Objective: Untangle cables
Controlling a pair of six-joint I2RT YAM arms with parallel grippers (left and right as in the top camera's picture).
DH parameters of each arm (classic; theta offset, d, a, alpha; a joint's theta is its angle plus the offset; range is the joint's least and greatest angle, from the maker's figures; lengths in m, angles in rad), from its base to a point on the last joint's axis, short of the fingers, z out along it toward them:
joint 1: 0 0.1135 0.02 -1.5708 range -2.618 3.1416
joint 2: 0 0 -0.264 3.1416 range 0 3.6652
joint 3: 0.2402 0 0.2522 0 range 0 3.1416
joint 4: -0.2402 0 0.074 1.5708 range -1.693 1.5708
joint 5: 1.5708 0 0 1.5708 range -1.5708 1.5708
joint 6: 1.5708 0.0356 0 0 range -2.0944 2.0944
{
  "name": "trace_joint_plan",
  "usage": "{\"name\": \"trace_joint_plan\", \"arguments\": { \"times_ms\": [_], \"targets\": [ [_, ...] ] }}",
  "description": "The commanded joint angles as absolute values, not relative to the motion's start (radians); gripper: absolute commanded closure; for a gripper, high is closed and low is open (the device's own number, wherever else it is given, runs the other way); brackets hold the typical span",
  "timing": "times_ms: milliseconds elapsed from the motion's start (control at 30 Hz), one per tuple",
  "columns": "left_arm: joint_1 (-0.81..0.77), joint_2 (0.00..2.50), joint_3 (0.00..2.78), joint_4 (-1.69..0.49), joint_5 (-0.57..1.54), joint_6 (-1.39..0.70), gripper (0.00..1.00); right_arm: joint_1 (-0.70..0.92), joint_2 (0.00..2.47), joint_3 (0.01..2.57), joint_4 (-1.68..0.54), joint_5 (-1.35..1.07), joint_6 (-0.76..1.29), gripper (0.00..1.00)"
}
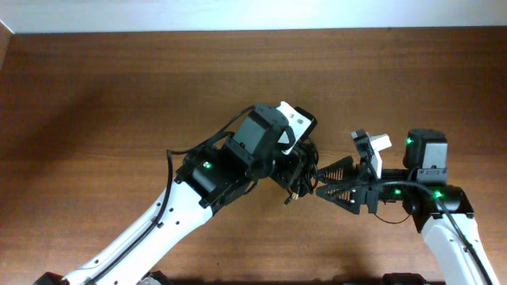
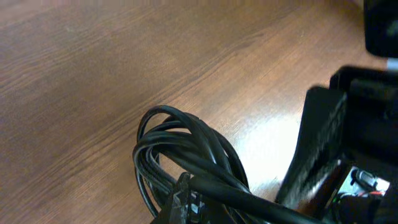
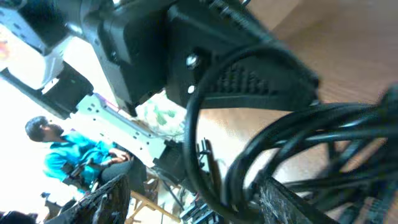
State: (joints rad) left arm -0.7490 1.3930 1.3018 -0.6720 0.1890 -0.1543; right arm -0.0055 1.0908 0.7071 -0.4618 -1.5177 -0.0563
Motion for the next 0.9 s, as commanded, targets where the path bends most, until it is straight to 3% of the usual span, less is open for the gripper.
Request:
{"name": "trace_joint_plan", "arguments": {
  "times_ms": [0, 33, 67, 267, 400, 433, 467, 667, 867],
  "targets": [
    [-0.75, 1.363, 1.308, -0.657, 0.183, -0.172, 1.0, 0.026, 1.079, 0.722, -0.437, -1.552, -0.075, 0.5],
    [-0.75, 1.363, 1.308, -0.658, 0.183, -0.172, 1.0, 0.026, 1.079, 0.722, -0.437, -1.551, -0.075, 0.82],
    [-0.75, 1.363, 1.308, -0.659, 0.183, -0.171, 1.0, 0.026, 1.079, 0.722, -0.436, -1.552, -0.074, 0.93],
    [-0.75, 1.363, 1.308, -0.717, 0.186, -0.171, 1.0, 0.025, 1.079, 0.722, -0.046, -1.46, 0.305, 0.96],
    [-0.75, 1.363, 1.308, -0.73, 0.212, -0.17, 1.0, 0.025, 1.08, 0.722, -0.019, -1.269, 0.331, 0.96],
    [-0.75, 1.363, 1.308, -0.73, 0.212, -0.163, 1.0, 0.025, 1.08, 0.722, -0.024, -1.27, 0.331, 0.65],
    [-0.75, 1.363, 1.308, -0.729, 0.212, -0.163, 1.0, 0.025, 1.08, 0.722, -0.057, -1.268, 0.33, 0.16],
    [-0.75, 1.363, 1.308, -0.735, 0.087, -0.172, 1.0, 0.025, 1.08, 0.722, -0.441, -0.974, 0.266, 0.11],
    [-0.75, 1.363, 1.308, -0.714, -0.113, -0.475, 1.0, 0.025, 1.079, 0.722, -0.495, -0.991, 0.267, 0.11]
  ]
}}
